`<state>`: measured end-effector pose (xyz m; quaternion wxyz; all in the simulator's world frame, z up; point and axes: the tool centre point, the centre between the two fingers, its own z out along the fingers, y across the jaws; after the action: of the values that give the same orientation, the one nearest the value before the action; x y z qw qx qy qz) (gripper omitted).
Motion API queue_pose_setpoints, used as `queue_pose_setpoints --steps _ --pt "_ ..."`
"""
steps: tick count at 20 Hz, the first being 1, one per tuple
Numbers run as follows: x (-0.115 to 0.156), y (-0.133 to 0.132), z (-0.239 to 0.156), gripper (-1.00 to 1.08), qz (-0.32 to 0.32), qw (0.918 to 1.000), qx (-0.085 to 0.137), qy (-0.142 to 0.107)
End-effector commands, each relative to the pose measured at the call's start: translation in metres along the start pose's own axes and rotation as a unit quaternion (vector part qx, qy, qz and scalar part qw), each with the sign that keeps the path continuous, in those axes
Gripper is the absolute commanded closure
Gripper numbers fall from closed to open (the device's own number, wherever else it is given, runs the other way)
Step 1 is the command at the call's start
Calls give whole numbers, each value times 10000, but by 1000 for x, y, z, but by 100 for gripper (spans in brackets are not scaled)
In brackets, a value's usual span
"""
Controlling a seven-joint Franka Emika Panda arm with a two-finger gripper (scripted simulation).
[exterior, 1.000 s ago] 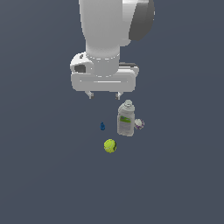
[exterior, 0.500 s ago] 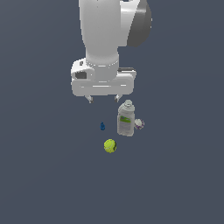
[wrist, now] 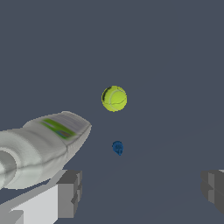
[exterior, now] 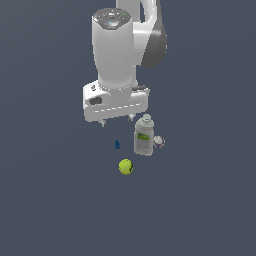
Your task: Pick up a designated object from a clutter of objects.
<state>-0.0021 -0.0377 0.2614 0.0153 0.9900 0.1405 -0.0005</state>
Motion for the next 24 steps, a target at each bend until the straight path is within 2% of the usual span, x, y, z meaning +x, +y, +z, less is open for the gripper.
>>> queue_pose_setpoints --steps 1,6,12,18,24 --pt "-1 1 11 -92 -313 9995 -4 -4" --pt "-5 4 33 -92 -934 9956 -5 -12" --pt "-11 6 59 -92 -1676 9859 3 -15" --pt "-18 6 85 -92 -2409 9705 19 -12" --pt "-26 6 109 -92 -3129 9498 41 1"
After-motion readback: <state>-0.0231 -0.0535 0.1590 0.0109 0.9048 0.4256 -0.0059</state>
